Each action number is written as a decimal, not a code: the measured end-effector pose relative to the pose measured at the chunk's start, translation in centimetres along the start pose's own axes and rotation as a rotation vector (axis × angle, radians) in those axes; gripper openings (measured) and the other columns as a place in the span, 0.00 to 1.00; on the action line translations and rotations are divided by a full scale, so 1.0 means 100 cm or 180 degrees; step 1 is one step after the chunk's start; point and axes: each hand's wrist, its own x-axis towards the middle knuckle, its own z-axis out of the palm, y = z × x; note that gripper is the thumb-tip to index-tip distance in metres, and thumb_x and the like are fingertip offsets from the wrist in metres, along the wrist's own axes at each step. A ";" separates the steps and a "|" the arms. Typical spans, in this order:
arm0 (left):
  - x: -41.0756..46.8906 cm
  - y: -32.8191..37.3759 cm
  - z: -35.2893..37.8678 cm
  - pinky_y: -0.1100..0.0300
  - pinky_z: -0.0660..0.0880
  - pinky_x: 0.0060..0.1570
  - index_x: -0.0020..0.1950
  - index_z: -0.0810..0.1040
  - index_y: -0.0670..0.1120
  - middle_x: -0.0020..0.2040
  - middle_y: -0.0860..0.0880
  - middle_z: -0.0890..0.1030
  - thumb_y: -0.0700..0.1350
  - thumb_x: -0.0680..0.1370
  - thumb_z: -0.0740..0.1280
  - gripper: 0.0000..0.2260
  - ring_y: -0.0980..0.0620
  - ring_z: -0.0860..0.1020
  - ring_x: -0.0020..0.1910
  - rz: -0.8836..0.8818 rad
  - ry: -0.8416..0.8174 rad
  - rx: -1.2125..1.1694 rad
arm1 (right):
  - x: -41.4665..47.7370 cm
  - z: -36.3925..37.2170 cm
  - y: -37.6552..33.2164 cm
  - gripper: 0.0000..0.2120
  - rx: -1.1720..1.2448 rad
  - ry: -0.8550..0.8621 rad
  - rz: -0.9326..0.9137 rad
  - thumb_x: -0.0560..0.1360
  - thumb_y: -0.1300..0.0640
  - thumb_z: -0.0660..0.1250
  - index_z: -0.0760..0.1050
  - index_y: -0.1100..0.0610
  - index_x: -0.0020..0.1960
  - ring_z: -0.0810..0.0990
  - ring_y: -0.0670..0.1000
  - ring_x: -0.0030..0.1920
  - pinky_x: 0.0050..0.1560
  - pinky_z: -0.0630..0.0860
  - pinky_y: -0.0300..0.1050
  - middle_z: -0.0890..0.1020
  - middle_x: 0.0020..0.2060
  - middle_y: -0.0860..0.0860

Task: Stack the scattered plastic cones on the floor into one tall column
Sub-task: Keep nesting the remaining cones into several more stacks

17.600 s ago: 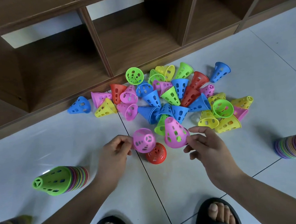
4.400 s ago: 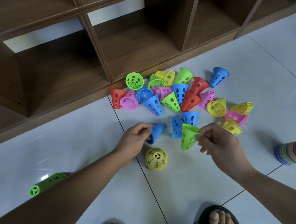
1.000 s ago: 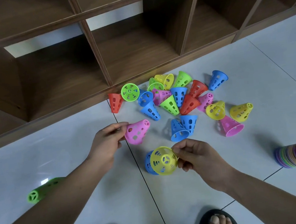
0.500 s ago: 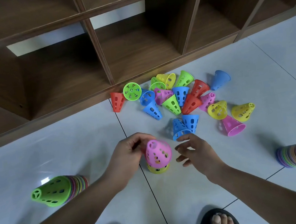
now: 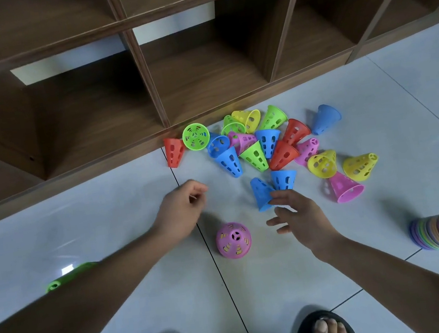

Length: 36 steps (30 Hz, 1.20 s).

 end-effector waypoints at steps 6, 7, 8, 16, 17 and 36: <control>0.057 0.000 -0.032 0.56 0.77 0.60 0.64 0.81 0.48 0.59 0.48 0.82 0.41 0.79 0.71 0.13 0.47 0.83 0.56 0.0021 0.0328 0.0464 | -0.022 0.000 -0.015 0.07 0.0043 0.0308 -0.0244 0.81 0.63 0.69 0.84 0.53 0.50 0.87 0.53 0.39 0.40 0.79 0.48 0.87 0.45 0.50; 0.064 0.000 -0.037 0.54 0.77 0.61 0.64 0.80 0.50 0.61 0.47 0.81 0.42 0.79 0.71 0.14 0.45 0.82 0.57 0.0038 0.0363 0.0562 | -0.025 0.000 -0.018 0.07 0.0096 0.0294 -0.0290 0.81 0.64 0.69 0.84 0.55 0.49 0.86 0.52 0.38 0.39 0.79 0.48 0.87 0.44 0.51; 0.070 -0.001 -0.040 0.52 0.78 0.61 0.64 0.79 0.51 0.62 0.47 0.79 0.42 0.78 0.71 0.14 0.44 0.82 0.58 0.0081 0.0407 0.0660 | -0.029 -0.001 -0.021 0.07 0.0198 0.0227 -0.0330 0.81 0.65 0.69 0.84 0.56 0.50 0.85 0.52 0.38 0.39 0.78 0.49 0.86 0.43 0.52; 0.099 -0.004 -0.055 0.50 0.72 0.66 0.77 0.70 0.51 0.76 0.45 0.71 0.42 0.85 0.63 0.20 0.41 0.72 0.73 0.0141 0.0291 0.1005 | -0.052 0.005 -0.032 0.02 0.0771 -0.0757 -0.0348 0.83 0.65 0.67 0.77 0.62 0.55 0.79 0.56 0.39 0.39 0.73 0.48 0.82 0.42 0.54; 0.101 -0.007 -0.057 0.49 0.71 0.69 0.79 0.68 0.51 0.78 0.45 0.70 0.40 0.84 0.63 0.22 0.41 0.70 0.75 0.0184 0.0229 0.1082 | -0.053 0.006 -0.033 0.02 0.0755 -0.0769 -0.0359 0.84 0.65 0.67 0.77 0.62 0.56 0.79 0.56 0.39 0.38 0.73 0.48 0.82 0.42 0.55; 0.078 -0.033 -0.051 0.55 0.68 0.45 0.44 0.77 0.52 0.47 0.47 0.78 0.52 0.81 0.72 0.09 0.42 0.79 0.50 -0.0068 -0.0143 0.1474 | -0.042 0.025 -0.015 0.07 -0.0015 -0.0942 0.0268 0.82 0.63 0.66 0.78 0.57 0.59 0.86 0.57 0.41 0.40 0.79 0.51 0.87 0.45 0.55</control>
